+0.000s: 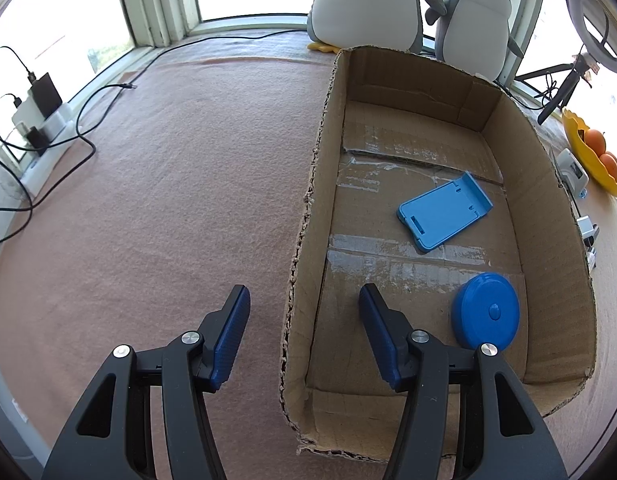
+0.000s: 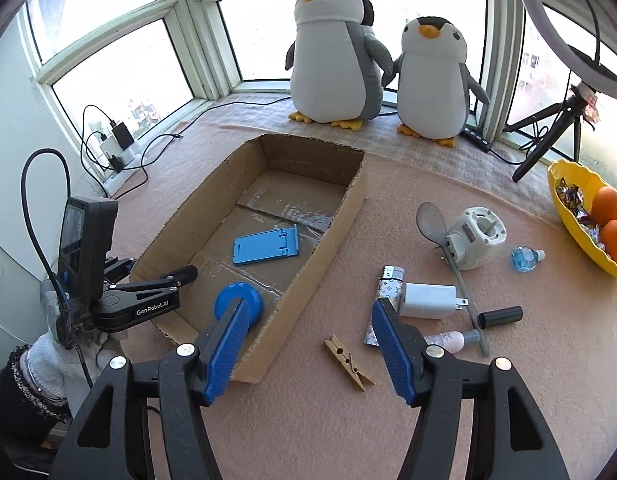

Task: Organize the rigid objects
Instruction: 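Move the right tool toward the white night-light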

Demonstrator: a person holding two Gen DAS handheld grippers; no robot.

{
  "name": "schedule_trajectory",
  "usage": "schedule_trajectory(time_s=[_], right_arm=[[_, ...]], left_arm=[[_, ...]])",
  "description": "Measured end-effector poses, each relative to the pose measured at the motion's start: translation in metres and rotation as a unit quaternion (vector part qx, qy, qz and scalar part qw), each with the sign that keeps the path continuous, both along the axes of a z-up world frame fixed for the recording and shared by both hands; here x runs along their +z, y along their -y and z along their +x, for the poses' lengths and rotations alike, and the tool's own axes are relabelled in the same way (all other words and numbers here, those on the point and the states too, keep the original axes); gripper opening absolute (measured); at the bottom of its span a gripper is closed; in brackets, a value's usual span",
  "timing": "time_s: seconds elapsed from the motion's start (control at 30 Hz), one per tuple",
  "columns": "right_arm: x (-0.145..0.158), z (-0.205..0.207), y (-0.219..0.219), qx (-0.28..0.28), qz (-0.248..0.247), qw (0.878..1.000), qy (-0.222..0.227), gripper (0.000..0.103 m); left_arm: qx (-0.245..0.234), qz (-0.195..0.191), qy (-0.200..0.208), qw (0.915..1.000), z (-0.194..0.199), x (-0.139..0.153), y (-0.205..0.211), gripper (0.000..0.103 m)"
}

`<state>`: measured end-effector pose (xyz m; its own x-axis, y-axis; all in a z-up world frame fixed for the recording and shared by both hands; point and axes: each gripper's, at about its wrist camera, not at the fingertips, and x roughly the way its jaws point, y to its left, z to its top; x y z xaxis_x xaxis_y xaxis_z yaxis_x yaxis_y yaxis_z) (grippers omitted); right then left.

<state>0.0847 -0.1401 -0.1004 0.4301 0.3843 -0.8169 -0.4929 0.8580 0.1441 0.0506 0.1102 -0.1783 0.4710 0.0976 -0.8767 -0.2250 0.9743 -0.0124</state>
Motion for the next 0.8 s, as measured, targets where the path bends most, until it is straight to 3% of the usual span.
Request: schedule_trajectory(time_s=[0.2,0.37,0.8], right_arm=[[-0.004,0.022,0.062,-0.085,-0.009,0.996,0.0,0.06],[-0.011,0.043,0.103,-0.134,0.016,0.991,-0.024,0.06],[-0.032,0.115,0.133,-0.201,0.099,0.97,-0.096,0.06]], left_arm=[[0.0,0.004,-0.001,1.0,0.0,0.0,0.001,0.058],[0.0,0.006,-0.001,1.0,0.001,0.0,0.002,0.058],[0.001,0.01,-0.002,0.9999,0.0,0.0,0.003,0.058]])
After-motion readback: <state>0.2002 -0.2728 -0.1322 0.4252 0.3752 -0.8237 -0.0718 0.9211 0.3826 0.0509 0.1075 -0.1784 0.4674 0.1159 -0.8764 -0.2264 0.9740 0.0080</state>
